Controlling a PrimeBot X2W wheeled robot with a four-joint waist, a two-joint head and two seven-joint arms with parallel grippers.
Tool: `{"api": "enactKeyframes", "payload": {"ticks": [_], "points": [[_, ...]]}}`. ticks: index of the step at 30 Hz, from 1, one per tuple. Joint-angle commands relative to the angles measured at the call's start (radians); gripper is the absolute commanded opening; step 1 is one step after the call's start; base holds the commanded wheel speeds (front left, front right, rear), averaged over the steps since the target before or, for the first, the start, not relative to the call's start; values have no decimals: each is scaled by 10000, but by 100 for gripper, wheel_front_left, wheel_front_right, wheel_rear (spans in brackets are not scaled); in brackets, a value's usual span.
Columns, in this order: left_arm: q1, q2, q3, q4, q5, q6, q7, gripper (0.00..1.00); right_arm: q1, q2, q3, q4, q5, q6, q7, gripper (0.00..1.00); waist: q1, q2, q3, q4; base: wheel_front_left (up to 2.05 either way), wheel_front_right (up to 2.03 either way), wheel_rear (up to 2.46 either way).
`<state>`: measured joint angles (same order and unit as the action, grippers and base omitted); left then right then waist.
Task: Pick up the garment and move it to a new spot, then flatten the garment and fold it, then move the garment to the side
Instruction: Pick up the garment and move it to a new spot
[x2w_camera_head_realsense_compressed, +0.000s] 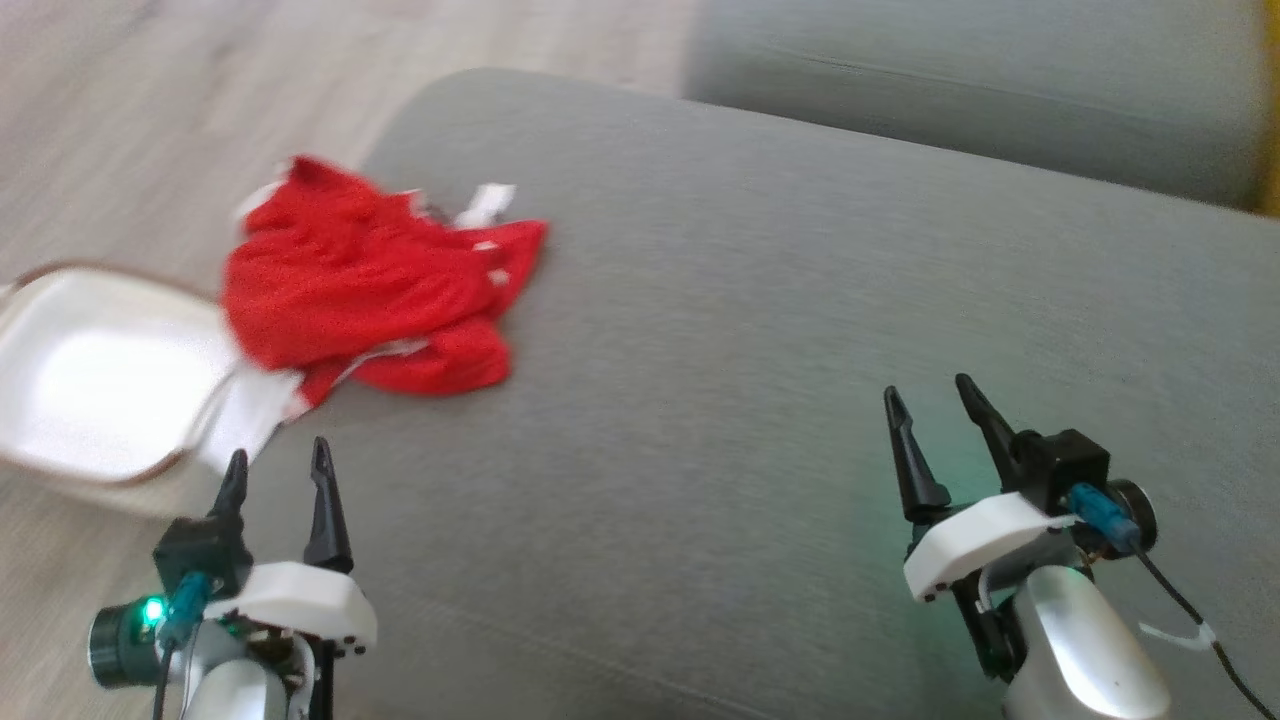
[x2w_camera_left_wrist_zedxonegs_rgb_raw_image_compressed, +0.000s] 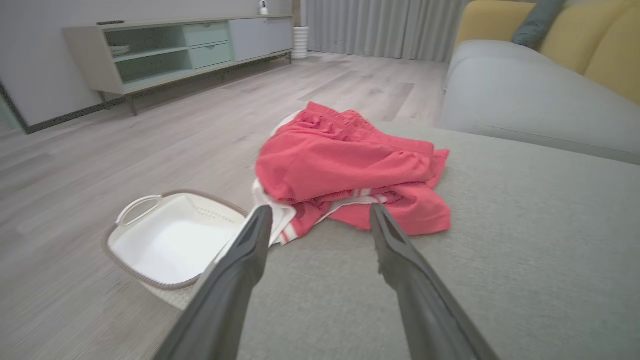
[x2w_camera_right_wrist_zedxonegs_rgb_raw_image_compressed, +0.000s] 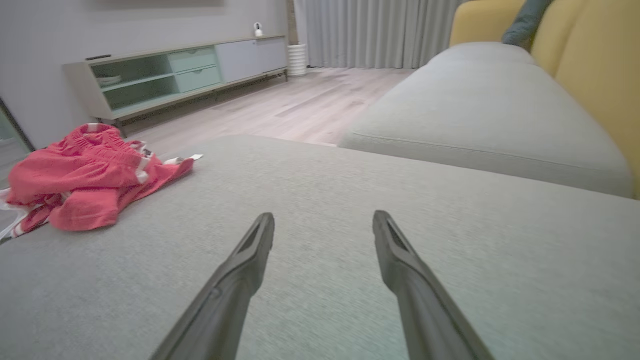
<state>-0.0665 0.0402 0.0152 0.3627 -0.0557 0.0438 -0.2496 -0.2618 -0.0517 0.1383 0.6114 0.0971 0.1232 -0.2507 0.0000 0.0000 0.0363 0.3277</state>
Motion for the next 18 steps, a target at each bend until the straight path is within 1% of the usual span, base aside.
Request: {"api": "enactKeyframes", "payload": {"ticks": [1,5,10,12,18], "points": [[-321,128,385,-305,44,15,-122,100,-344,13,274,-277,77,75,-111,100,0,0,25,1190,0,0,0],[-195,199,682,-176,64,43,-122,100,-329,13,551,-169,217,75,-111,100,0,0,-10,1940,0,0,0],[40,192,1334,-455,-120,239,-122,100,-796,14,1231,59,305,75,-111,100,0,0,301,2133,0,0,0],[128,178,1507,-562,-161,253,-122,100,-1001,14,1430,159,350,75,-111,100,0,0,408,2172,0,0,0],[144,146,1728,-625,-146,266,-122,100,-1315,11,1645,351,334,75,-111,100,0,0,624,2206,0,0,0]]}}
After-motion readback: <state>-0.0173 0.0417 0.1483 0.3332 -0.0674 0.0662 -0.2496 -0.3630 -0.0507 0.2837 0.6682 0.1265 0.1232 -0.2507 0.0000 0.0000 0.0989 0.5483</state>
